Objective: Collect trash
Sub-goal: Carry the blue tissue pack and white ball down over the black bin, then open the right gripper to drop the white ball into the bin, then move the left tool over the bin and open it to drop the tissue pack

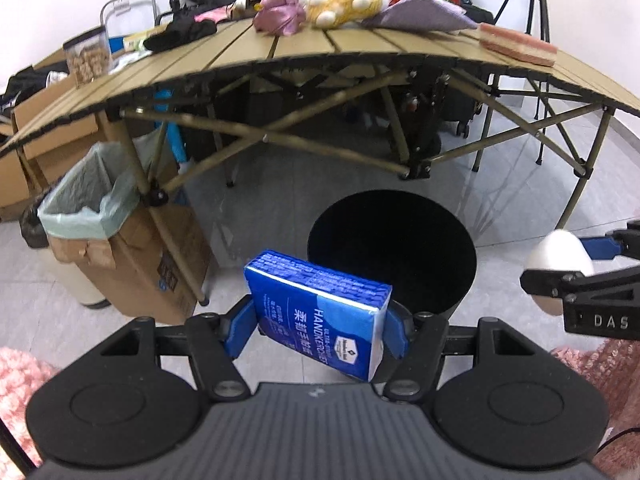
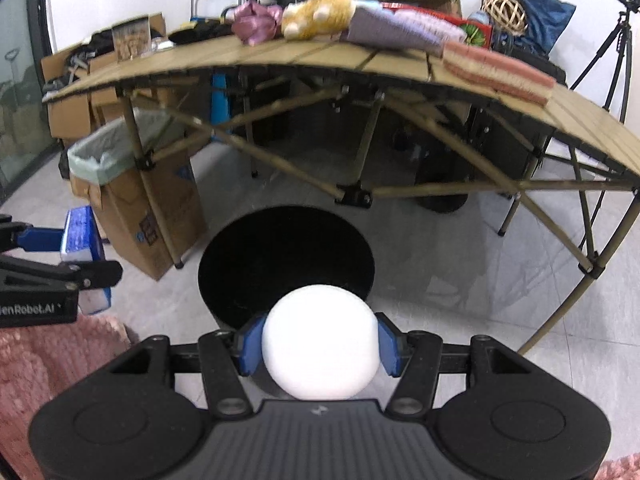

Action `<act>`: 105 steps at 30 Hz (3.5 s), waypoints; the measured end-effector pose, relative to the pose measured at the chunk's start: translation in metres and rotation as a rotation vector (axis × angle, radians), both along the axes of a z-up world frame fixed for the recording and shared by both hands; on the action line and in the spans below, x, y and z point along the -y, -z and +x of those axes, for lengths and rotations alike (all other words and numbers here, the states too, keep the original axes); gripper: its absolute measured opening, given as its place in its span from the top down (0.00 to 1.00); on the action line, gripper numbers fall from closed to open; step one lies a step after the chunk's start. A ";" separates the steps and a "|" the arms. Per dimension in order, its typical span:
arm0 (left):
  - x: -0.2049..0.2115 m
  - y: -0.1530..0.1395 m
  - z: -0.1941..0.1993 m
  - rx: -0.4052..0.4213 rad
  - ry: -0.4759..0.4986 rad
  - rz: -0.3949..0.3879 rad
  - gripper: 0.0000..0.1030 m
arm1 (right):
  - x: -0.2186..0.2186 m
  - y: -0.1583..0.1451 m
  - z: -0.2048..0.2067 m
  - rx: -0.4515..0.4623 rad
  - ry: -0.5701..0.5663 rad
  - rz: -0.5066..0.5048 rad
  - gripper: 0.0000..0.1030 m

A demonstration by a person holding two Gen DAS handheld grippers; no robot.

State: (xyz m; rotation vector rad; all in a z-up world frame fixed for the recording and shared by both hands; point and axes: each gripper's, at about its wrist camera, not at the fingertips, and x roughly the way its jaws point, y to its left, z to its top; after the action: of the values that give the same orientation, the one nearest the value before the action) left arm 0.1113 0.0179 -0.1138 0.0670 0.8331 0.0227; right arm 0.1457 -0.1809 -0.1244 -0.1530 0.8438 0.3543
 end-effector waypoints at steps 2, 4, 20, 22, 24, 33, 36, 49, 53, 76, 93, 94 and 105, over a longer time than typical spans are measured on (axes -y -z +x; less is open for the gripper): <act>-0.002 0.003 0.001 -0.009 -0.008 -0.004 0.36 | -0.002 0.006 0.002 -0.023 0.001 -0.015 0.46; -0.004 0.005 0.003 -0.020 -0.015 -0.003 0.36 | -0.004 0.011 0.004 -0.045 0.004 -0.030 0.46; -0.015 0.017 0.021 -0.068 -0.071 -0.014 0.36 | -0.025 0.039 0.032 -0.109 -0.007 -0.073 0.46; -0.018 0.017 0.024 -0.070 -0.078 -0.020 0.36 | -0.029 0.041 0.036 -0.107 -0.014 -0.077 0.46; -0.020 0.016 0.027 -0.069 -0.084 -0.023 0.36 | -0.032 0.043 0.042 -0.106 -0.018 -0.080 0.46; -0.025 0.013 0.040 -0.059 -0.106 -0.014 0.36 | -0.050 0.049 0.071 -0.088 -0.024 -0.074 0.46; -0.028 0.011 0.044 -0.056 -0.121 -0.011 0.36 | -0.057 0.052 0.079 -0.082 -0.028 -0.074 0.46; -0.044 0.007 0.062 -0.045 -0.181 0.000 0.36 | -0.075 0.067 0.109 -0.071 -0.035 -0.074 0.46; -0.045 0.008 0.066 -0.050 -0.188 0.004 0.36 | -0.075 0.070 0.116 -0.074 -0.027 -0.060 0.46; -0.046 0.014 0.071 -0.080 -0.197 0.020 0.37 | -0.069 0.081 0.127 -0.068 -0.014 -0.022 0.00; -0.039 0.019 0.072 -0.100 -0.169 0.025 0.37 | -0.051 0.072 0.118 -0.094 0.041 -0.057 0.00; -0.038 0.019 0.072 -0.102 -0.166 0.026 0.37 | -0.048 0.071 0.117 -0.098 0.048 -0.059 0.00; -0.022 0.024 0.076 -0.120 -0.113 0.030 0.37 | -0.011 0.055 0.111 -0.115 0.145 -0.059 0.00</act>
State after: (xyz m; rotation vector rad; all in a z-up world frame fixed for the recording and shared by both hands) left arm 0.1876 0.0394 -0.1374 0.0501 0.9562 0.1387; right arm 0.2566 -0.1696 -0.1790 -0.1263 0.9739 0.2033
